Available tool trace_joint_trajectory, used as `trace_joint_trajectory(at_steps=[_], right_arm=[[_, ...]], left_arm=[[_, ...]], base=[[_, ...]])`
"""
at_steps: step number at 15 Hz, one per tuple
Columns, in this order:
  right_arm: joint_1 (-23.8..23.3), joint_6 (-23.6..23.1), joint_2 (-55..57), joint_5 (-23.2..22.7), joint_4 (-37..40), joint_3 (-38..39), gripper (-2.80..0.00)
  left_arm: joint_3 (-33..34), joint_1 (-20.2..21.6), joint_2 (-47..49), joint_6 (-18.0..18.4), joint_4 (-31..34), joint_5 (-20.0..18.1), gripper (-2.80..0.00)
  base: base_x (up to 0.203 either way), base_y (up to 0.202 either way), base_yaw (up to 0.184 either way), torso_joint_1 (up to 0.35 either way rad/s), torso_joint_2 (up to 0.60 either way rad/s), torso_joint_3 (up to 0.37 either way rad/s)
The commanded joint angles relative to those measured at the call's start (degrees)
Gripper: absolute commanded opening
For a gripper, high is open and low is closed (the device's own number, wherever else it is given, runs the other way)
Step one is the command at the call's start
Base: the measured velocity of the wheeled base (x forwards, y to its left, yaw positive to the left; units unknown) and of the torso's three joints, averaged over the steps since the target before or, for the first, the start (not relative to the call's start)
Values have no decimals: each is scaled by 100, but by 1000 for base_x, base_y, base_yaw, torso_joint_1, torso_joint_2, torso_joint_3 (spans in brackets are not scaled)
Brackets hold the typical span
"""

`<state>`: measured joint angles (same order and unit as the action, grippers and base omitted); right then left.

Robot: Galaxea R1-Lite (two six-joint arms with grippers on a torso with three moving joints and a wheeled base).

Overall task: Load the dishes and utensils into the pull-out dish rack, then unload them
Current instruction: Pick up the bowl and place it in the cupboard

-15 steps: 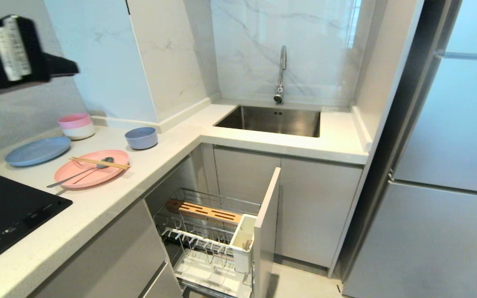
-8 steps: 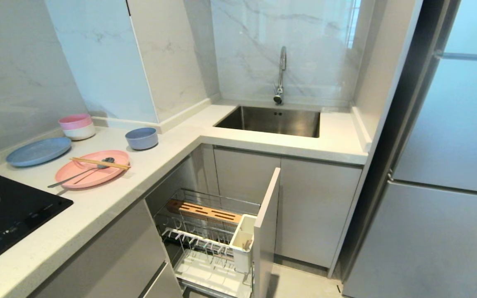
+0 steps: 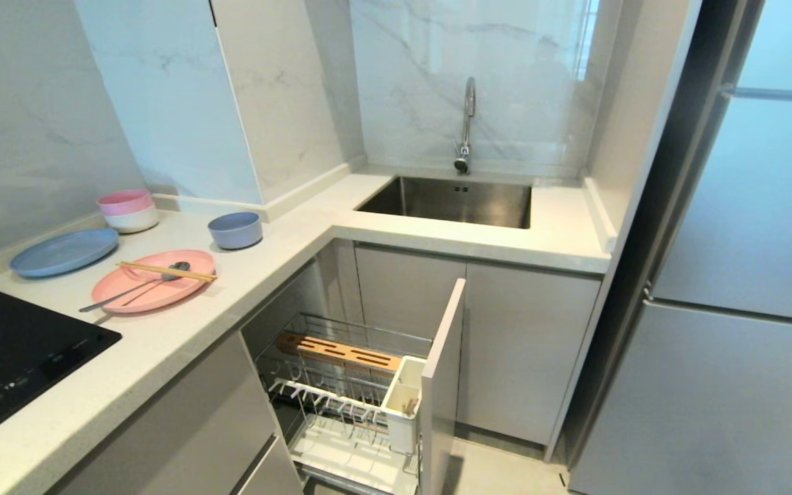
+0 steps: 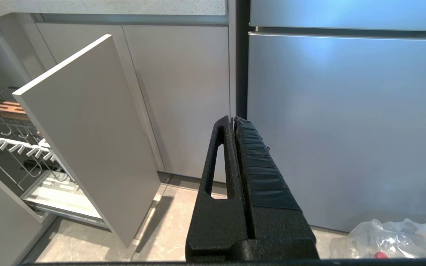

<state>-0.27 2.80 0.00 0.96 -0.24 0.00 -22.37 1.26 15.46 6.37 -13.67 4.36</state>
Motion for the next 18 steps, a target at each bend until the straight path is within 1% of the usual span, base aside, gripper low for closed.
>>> trace_joint_trajectory(at_steps=[1,3,5,6,8,9,11,12,15,17,18], right_arm=[[0,1,9,0,-2,0,-280],[0,9,9,0,-2,0,-280],[0,1,9,0,-2,0,-280],[0,1,9,0,-2,0,-280],[0,1,9,0,-2,0,-280],[0,1,9,0,-2,0,-280],[0,1,9,0,-2,0,-280],[0,1,9,0,-2,0,-280],[0,1,9,0,-2,0,-280],[0,5,9,0,-2,0,-280],[0,1,9,0,-2,0,-280]], left_arm=[[677,-26,-754,93,-253,-45,-280],[1368,-62,-1412,329,-286,-217,-280],[2036,-77,-1555,412,-386,-251,-280],[2236,-87,-1560,419,-272,-268,-280],[2243,-136,-1563,302,632,-303,-280],[2238,-142,-1563,231,955,-354,-280],[2238,-145,-1564,25,1352,-542,-280],[2244,-149,-1564,-20,1422,-613,-280],[2246,-143,-1564,-145,1394,-612,-280],[2244,-144,-1564,-497,1382,-559,-280],[2239,-143,-1564,-505,1385,-551,-280]], base=[[0,0,0,0,0,0],[0,0,0,0,0,0],[0,0,0,0,0,0],[0,0,0,0,0,0],[0,0,0,0,0,0],[0,0,0,0,0,0],[0,0,0,0,0,0],[0,0,0,0,0,0],[0,0,0,0,0,0],[0,0,0,0,0,0],[0,0,0,0,0,0]])
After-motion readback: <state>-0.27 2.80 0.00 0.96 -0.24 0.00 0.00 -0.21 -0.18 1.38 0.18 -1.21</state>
